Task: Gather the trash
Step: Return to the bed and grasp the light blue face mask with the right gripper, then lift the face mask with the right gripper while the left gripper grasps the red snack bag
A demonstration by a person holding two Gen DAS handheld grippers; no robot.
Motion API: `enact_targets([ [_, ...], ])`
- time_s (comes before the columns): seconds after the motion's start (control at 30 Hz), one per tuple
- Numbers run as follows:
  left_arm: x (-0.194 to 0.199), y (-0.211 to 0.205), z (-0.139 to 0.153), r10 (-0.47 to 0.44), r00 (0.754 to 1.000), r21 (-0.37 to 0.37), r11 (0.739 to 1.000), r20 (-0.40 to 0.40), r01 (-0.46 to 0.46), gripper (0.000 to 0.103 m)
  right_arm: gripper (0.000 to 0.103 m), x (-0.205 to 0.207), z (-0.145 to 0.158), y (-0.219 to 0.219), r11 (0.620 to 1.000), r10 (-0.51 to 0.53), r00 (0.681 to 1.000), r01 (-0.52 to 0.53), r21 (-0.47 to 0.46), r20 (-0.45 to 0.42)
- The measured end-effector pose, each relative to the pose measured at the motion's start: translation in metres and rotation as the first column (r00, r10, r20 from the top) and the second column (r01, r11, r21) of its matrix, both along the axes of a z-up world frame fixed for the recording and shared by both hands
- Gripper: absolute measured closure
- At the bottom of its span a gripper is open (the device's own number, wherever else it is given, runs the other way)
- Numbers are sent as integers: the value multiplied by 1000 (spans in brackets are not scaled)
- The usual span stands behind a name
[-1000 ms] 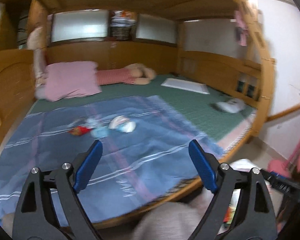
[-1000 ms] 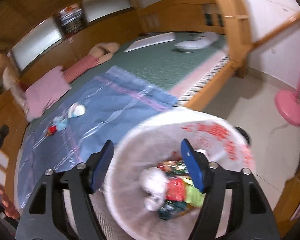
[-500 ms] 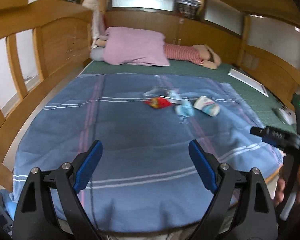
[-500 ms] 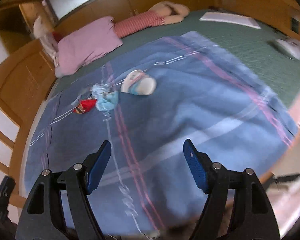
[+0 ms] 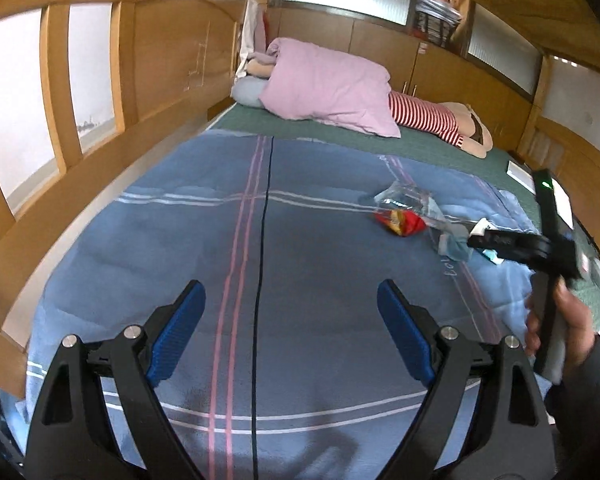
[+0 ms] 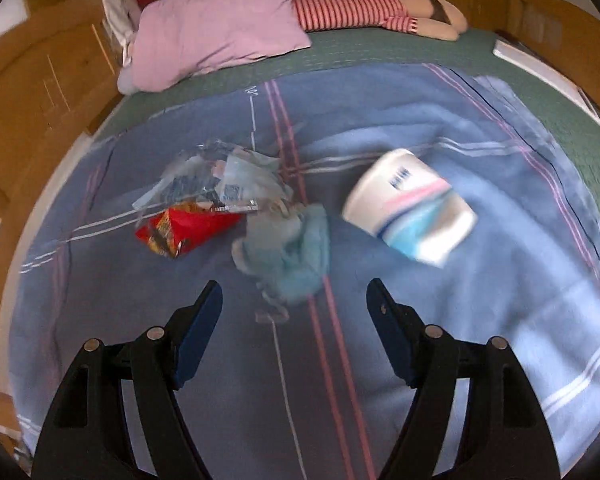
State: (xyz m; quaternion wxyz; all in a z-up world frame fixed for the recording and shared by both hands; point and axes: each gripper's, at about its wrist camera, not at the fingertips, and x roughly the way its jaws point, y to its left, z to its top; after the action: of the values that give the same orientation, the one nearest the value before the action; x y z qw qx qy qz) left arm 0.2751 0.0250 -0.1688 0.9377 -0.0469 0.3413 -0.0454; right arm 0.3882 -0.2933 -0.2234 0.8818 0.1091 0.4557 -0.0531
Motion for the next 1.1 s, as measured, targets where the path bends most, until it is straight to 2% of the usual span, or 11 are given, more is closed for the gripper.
enact_targets([
  [0.1, 8, 5, -8, 7, 999, -20, 1000, -32, -7, 15, 30, 26, -12, 7, 1000, 9, 1000, -9, -18, -30],
  [0.17, 10, 10, -10, 14, 999, -34, 999, -41, -15, 15, 37, 40, -22, 10, 1000, 13, 998, -14, -21, -59],
  [0.2, 11, 12, -11, 17, 999, -41, 999, -45, -18, 15, 58, 47, -28, 11, 1000, 14, 997, -15, -22, -71],
  [0.27, 12, 14, -14, 25, 998, -49, 998, -52, -27, 15, 78, 55, -39, 11, 1000, 20, 994, -19, 14, -108],
  [0.33, 15, 15, -17, 31, 997, -65, 997, -67, -35, 15, 87, 52, -39, 7, 1000, -6, 994, 9, 28, -106],
  [0.53, 14, 6, -19, 17, 998, -40, 999, -58, -19, 15, 90, 6, -4, -8, 985, -26, 999, 33, 168, -46],
  [0.67, 17, -9, -24, -29, 996, -24, 999, -84, 27, 15, 90, -56, 20, -8, 978, -37, 999, 30, 209, 30],
  [0.8, 24, -34, -24, -104, 991, 18, 994, -85, 106, 15, 90, -95, 15, -9, 982, -49, 998, 41, 186, 39],
  [0.87, 35, -51, -25, -149, 984, 21, 988, -94, 152, 15, 90, -105, 7, -17, 970, -59, 998, 53, 236, 18],
  [1.03, 81, -106, -33, -228, 970, 66, 970, -88, 234, 15, 90, -114, 11, -25, 964, -85, 995, 70, 257, 46],
  [1.1, 101, -131, -41, -253, 963, 112, 958, -92, 262, 15, 90, -116, 11, -31, 959, -90, 995, 72, 275, 51],
])
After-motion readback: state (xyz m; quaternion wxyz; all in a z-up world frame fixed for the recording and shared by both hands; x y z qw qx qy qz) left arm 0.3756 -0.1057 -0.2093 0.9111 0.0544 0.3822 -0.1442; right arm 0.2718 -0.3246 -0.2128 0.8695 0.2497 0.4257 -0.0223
